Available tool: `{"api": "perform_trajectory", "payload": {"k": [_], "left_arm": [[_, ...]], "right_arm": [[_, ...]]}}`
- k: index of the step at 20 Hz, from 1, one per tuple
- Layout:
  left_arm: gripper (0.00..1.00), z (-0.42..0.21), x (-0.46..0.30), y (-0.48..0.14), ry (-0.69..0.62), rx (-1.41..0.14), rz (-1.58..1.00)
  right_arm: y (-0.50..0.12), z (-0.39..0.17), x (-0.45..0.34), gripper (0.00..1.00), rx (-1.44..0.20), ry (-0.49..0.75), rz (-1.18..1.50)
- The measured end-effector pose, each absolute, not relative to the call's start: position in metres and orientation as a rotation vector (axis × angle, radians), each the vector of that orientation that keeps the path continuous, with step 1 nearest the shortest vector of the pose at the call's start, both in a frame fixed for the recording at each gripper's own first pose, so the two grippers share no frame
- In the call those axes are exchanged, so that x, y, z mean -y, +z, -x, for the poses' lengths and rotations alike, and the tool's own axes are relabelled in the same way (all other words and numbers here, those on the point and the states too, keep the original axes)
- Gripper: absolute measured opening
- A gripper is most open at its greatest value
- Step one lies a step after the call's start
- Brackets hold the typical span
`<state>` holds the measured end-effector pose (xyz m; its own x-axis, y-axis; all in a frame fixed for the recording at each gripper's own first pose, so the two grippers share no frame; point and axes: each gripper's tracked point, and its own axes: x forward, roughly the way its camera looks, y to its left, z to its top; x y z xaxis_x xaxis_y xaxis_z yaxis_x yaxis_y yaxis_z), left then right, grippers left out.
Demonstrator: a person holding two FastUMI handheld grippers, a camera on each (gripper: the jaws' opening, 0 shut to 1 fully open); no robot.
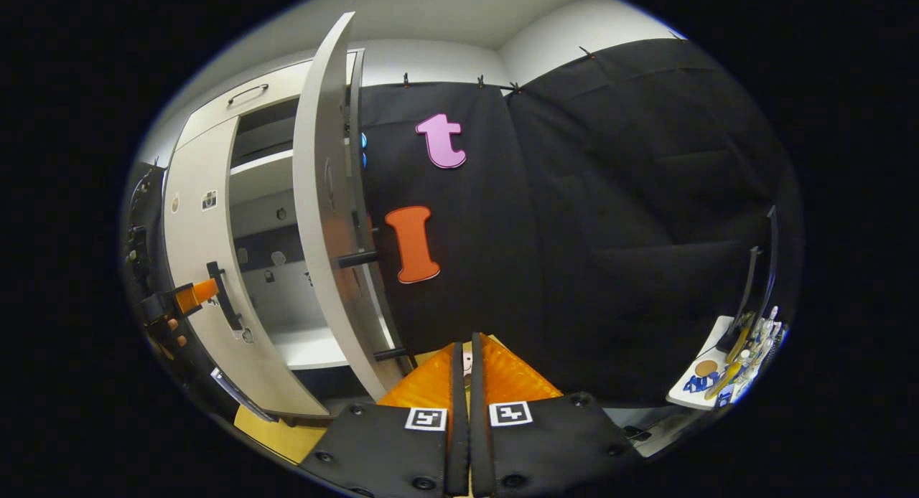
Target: Open the right door of the double-door shoe cabinet with the right hand, and open the left door with the left hand.
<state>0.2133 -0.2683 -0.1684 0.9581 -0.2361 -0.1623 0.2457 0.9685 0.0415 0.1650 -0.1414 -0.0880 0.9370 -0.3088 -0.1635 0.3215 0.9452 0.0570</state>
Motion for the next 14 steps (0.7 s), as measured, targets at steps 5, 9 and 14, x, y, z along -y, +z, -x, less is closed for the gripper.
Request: {"api": "perform_trajectory", "payload": {"k": [5, 9, 14], "left_arm": [[0.96, -0.232, 0.27, -0.183, -0.196, -0.19, -0.089], [0.96, -0.237, 0.266, -0.193, -0.168, -0.213, -0.07], [0.96, -0.245, 0.264, -0.205, -0.149, -0.225, -0.086]], "right_arm": [[-0.086, -0.159, 0.168, 0.32, -0.154, -0.342, -0.075], [-0.084, -0.164, 0.175, 0.78, -0.141, -0.321, -0.085], [-0.088, -0.171, 0.183, 0.99, -0.146, -0.312, -0.068]]}}
